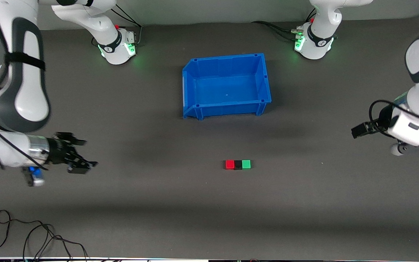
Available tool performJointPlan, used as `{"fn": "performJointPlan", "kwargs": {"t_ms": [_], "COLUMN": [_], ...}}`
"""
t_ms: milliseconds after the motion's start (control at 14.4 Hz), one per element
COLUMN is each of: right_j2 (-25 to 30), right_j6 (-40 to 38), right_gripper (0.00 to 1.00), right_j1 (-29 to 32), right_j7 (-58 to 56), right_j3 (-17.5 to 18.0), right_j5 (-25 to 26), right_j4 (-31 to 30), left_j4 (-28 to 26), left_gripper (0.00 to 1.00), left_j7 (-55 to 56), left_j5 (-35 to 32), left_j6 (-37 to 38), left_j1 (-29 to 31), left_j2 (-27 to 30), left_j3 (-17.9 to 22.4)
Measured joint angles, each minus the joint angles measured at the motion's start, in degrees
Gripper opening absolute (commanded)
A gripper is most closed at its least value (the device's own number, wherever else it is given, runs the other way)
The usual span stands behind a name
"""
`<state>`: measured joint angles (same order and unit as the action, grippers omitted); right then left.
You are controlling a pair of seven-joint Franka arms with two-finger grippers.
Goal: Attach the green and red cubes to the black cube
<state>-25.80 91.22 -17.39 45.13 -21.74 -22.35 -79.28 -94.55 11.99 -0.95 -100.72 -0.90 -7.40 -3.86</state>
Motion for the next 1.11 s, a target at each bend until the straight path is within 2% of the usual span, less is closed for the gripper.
{"fn": "performJointPlan", "kwargs": {"t_ms": [277, 416, 624, 901, 1109], "right_j2": [5.4, 8.6, 12.8, 17.1, 19.9], "right_j6": [-0.3, -0.3, -0.3, -0.2, 0.6], "right_gripper": [1.00, 1.00, 1.00, 1.00, 1.00], "right_j1": [2.3, 4.8, 12.1, 21.0, 22.3], "right_j7": [-11.4, -17.7, -27.3, -35.4, -38.3], "right_j3": [-0.1, 1.6, 8.7, 18.5, 20.9], "right_j5": [9.5, 13.0, 17.7, 19.7, 21.3], "right_j4": [-2.2, -3.5, -5.0, -6.5, -9.2], "left_j4": [0.5, 2.1, 5.9, 8.3, 8.9], "left_gripper": [1.00, 1.00, 1.00, 1.00, 1.00], "left_j7": [-9.4, -10.4, -12.3, -13.5, -13.5], "left_j5": [0.1, 0.2, 0.2, 0.3, 0.4], "left_j6": [2.0, 3.6, 8.4, 10.4, 10.5], "left_j1": [0.0, 0.3, 1.9, 2.9, 3.2], "left_j2": [1.5, 1.7, 2.0, 2.1, 1.9], "left_j3": [0.0, 0.1, 0.4, 0.5, 0.5]}}
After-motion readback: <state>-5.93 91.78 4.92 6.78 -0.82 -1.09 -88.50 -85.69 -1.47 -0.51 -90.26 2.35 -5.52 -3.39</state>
